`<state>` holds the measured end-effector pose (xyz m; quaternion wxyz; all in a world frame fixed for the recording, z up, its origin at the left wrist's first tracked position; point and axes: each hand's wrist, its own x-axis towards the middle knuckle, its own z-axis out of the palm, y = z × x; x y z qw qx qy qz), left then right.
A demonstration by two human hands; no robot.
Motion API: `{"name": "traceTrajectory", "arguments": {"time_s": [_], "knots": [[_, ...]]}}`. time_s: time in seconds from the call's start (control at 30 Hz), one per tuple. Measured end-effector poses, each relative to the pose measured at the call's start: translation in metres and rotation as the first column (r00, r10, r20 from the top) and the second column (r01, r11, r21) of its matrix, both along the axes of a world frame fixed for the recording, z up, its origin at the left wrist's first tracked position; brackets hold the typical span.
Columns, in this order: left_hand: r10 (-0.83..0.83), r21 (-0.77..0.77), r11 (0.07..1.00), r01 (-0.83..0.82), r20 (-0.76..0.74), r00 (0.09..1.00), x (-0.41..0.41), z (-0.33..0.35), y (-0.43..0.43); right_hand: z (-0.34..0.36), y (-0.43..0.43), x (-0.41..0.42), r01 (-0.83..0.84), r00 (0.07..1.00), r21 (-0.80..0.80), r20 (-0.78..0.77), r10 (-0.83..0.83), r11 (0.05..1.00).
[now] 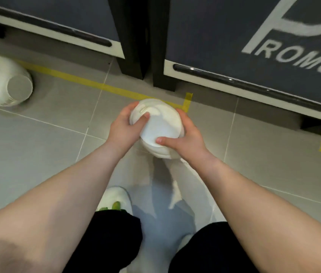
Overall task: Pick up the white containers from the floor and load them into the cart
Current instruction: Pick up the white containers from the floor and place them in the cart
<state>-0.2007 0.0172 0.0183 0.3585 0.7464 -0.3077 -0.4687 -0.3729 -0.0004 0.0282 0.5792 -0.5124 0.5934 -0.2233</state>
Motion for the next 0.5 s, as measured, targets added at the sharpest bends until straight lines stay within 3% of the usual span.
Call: {"name": "traceTrajectory", "arguments": {"time_s": [0.3, 0.5], "knots": [[-0.114, -0.049, 0.992, 0.115, 0.038, 0.993, -0.041, 0.295, 0.016, 0.312, 0.016, -0.052, 0.123, 0.992, 0.041, 0.022, -0.124, 0.992], [-0.231, -0.077, 0.971, 0.228, -0.027, 0.973, -0.091, 0.451, 0.04, 0.466, 0.055, -0.117, 0.223, 0.974, 0.004, 0.026, -0.223, 0.975]]}}
